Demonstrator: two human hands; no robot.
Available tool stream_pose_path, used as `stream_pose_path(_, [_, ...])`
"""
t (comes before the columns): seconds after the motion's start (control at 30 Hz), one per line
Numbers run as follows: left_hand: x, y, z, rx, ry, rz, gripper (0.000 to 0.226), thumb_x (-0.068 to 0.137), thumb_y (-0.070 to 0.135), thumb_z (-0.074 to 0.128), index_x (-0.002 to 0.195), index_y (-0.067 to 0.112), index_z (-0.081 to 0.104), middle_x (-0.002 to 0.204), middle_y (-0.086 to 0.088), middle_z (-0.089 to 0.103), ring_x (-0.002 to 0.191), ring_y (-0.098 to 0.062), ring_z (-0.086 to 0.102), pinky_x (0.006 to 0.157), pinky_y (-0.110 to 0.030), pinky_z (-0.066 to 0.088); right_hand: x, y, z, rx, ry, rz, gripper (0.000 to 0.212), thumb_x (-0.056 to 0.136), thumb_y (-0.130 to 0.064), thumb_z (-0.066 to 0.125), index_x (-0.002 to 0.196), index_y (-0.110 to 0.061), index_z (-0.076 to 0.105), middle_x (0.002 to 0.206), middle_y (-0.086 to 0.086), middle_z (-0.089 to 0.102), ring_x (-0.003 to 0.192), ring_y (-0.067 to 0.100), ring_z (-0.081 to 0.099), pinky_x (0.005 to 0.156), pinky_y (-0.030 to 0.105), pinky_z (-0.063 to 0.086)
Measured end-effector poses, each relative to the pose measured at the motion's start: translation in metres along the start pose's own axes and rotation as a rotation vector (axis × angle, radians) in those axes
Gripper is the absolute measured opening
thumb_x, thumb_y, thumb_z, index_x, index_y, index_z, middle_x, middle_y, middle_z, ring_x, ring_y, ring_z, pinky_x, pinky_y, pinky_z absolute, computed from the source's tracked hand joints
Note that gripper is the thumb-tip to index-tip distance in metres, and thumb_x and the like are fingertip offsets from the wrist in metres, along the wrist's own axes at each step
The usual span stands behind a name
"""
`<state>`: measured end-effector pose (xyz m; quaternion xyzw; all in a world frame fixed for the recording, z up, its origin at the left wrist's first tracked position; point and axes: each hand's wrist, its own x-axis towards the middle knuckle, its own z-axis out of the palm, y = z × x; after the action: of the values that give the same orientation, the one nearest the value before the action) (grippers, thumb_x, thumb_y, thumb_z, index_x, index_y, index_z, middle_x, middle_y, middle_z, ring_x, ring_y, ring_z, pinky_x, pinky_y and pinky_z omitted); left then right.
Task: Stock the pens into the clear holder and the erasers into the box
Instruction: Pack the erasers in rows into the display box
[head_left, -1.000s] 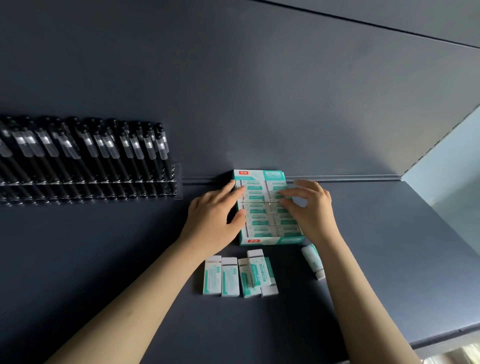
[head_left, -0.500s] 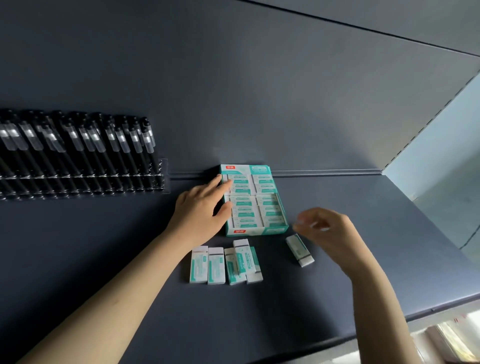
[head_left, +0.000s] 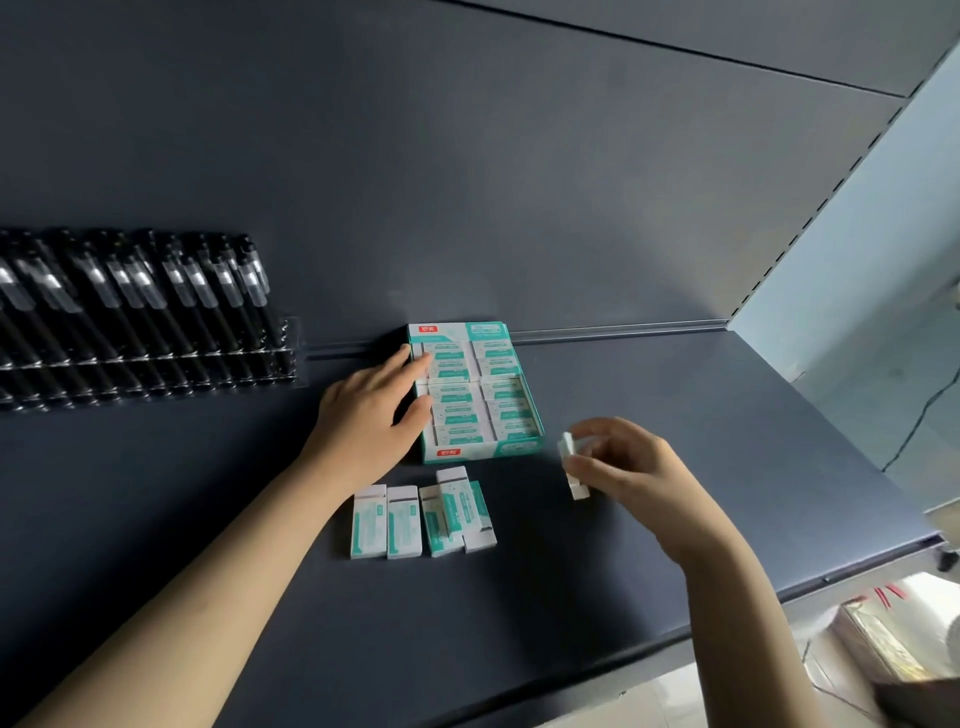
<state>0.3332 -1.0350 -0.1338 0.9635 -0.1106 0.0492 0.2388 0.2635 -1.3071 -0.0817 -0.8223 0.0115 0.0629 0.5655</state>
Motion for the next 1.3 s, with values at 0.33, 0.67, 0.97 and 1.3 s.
stream_pose_path(0.33, [-0.001,0.001,-0.001,-0.005,0.007,-0.002,0.076,0.082,0.065,0.007,0.151,0.041,0.023,0.160,0.012,0.019,0.143,-0.023,0.031,0.116,-0.050,0.024,0.026,-0.010,0.019,0.407,0.068,-0.114,0.029,0.092,0.008,0.057,0.109,-0.015,0.056,0.086,0.007,0.066,0.084,0.017,0.063,0.078,0.027,0.053])
stream_pose_path(0.67, [0.000,0.000,-0.001,-0.018,-0.006,-0.013,0.074,0.081,0.064,0.008,0.151,0.043,0.022,0.161,0.015,0.016,0.143,-0.021,0.029,0.116,-0.047,0.020,0.063,-0.016,0.045,0.006,0.115,-0.127,0.024,0.088,0.001,0.067,0.103,-0.014,0.056,0.102,-0.006,0.068,0.090,0.014,0.071,0.065,0.025,0.058])
stream_pose_path(0.97, [0.000,0.001,0.000,-0.007,0.002,-0.020,0.075,0.082,0.061,0.000,0.151,0.043,0.021,0.161,0.016,0.014,0.141,-0.021,0.031,0.114,-0.043,0.019,0.079,-0.020,0.068,-0.416,0.103,-0.318,0.013,0.081,-0.008,0.077,0.088,-0.016,0.070,0.098,-0.008,0.060,0.082,0.008,0.062,0.067,0.008,0.049])
stream_pose_path(1.3, [0.002,0.000,-0.002,-0.115,0.020,-0.062,0.060,0.092,0.050,0.017,0.151,0.040,0.025,0.158,0.020,0.023,0.137,-0.018,0.035,0.114,-0.043,0.019,0.087,-0.022,0.086,-0.507,0.109,-0.413,0.011,0.080,-0.009,0.078,0.088,-0.016,0.076,0.099,-0.004,0.065,0.078,0.008,0.060,0.071,0.011,0.048])
